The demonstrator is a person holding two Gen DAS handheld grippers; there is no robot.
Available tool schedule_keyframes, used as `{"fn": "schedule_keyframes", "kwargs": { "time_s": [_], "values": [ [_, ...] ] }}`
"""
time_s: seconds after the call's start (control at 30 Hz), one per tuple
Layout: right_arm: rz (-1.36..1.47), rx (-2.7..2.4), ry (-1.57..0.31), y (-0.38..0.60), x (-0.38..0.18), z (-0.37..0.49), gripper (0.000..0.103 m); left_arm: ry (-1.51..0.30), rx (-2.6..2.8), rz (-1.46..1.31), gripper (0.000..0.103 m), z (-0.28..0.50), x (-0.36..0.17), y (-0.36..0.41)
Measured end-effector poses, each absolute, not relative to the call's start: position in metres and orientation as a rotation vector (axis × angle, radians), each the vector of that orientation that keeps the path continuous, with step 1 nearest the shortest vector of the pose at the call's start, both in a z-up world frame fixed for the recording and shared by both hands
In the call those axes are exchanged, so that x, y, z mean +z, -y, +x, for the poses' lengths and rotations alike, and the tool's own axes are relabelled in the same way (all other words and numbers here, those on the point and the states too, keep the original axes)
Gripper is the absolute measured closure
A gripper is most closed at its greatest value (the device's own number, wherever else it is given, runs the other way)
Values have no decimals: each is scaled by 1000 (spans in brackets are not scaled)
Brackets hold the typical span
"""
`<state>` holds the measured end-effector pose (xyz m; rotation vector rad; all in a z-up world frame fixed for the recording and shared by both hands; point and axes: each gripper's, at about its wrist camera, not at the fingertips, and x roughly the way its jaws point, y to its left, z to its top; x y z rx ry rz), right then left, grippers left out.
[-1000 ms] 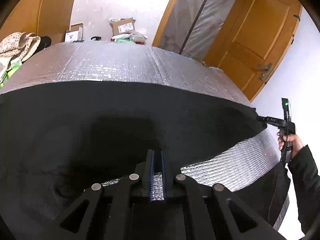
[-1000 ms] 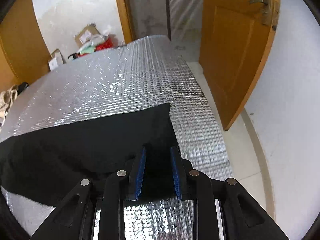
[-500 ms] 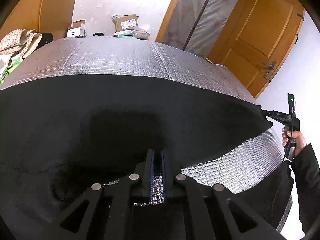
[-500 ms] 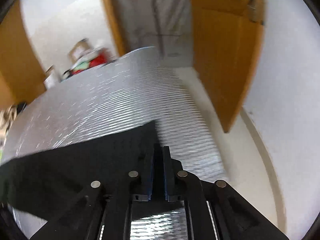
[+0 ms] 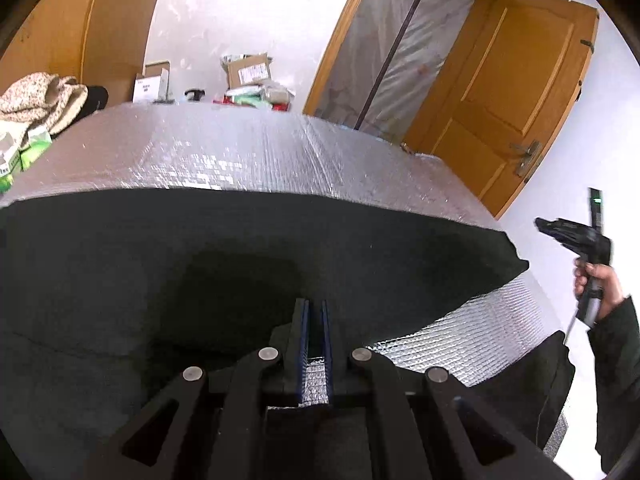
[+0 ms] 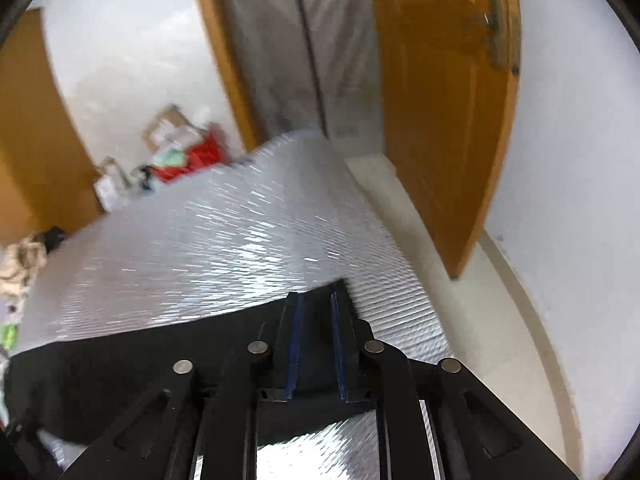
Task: Fold clothes
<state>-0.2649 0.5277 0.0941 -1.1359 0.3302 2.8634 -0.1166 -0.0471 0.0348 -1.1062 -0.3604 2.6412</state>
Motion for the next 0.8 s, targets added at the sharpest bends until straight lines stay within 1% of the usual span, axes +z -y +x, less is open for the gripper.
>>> {"fn": "schedule_keyframes", "kwargs": {
  "time_s": [0.17,0.27,0.43,0.47,0.53,0.57,0.6,0.73,0.77,0.8],
  "values": [
    [-1000,3015,-304,-490,148,-186,78,294,2716,-984,98,-79,68,62],
    [-926,3098,-265,-461,174,-134,77,252,2763,-908,98,-56,89,71],
    [-778,3217,-260,-417,197,-46,76,209,2878,-722,98,-2,121,95],
    [-743,3237,-269,-409,195,-31,75,206,2898,-685,97,8,125,101],
    [-672,3276,-288,-395,191,0,63,215,2927,-672,96,19,122,112],
    [-669,3291,-292,-386,182,10,52,232,2930,-698,96,21,116,117],
    [-725,3303,-278,-372,167,16,51,252,2927,-735,96,22,108,123],
    [-1025,3290,-202,-325,108,10,51,323,2903,-882,96,24,69,138],
    [-1096,3278,-181,-314,93,8,54,344,2896,-915,96,25,59,141],
    [-1166,3265,-159,-302,78,6,66,357,2888,-936,96,25,51,143]
  ]
}}
